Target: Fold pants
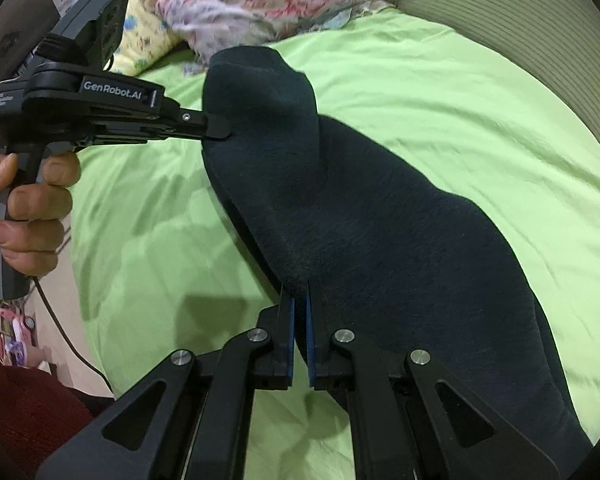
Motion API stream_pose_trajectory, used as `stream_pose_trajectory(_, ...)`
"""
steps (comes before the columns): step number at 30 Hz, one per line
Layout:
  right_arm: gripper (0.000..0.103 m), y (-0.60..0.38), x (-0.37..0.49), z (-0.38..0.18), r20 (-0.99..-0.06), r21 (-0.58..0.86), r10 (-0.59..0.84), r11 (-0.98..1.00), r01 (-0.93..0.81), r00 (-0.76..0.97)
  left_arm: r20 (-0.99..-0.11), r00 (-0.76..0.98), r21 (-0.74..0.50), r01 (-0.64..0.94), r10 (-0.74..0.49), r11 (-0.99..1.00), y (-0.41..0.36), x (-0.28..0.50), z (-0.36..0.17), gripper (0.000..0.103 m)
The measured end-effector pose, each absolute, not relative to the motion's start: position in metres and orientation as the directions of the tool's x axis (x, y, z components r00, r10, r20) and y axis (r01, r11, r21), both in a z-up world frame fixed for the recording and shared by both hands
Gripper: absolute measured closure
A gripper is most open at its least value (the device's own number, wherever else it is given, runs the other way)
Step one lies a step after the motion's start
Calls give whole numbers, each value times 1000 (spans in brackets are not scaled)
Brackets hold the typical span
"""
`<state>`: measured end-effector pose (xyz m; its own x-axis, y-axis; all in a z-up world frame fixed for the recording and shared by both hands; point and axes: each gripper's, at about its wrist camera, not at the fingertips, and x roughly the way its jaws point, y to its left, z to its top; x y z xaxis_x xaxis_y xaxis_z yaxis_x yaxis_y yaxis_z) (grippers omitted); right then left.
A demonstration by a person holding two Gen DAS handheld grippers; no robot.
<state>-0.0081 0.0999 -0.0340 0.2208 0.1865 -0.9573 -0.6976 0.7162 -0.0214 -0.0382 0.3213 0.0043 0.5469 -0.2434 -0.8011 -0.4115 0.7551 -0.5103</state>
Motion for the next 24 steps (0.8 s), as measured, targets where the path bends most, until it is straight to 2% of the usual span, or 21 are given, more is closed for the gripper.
stream_pose_trajectory(8,97,106,-3,-49,-971,-41,141,703,-710,195,-814,524,-515,-447,-252,732,327,-57,-21,97)
stream_pose_trajectory(11,93,107,-4,-48,-973,-40,134,705,-708,188,-829,511,-489,-463,-228,740,328,-62,-25,92)
stream_pose_trajectory(14,86,107,-3,-48,-974,-42,128,709,-704,187,-839,512,-454,-473,-184,755,331,-68,-17,81)
stream_pose_trajectory(17,67,101,-2,-45,-973,-36,130,726,-687,188,-839,509,-468,-490,-195,736,338,-73,-13,71)
stream_pose_trajectory(18,65,98,-2,-42,-971,-27,142,733,-680,191,-841,504,-469,-498,-197,729,340,-74,-13,66)
stream_pose_trajectory(21,65,87,-2,-32,-962,18,189,763,-646,196,-845,496,-475,-526,-199,706,349,-77,-11,61)
stream_pose_trajectory(24,65,75,3,-21,-950,48,222,797,-602,218,-855,477,-473,-552,-205,687,354,-75,-10,50)
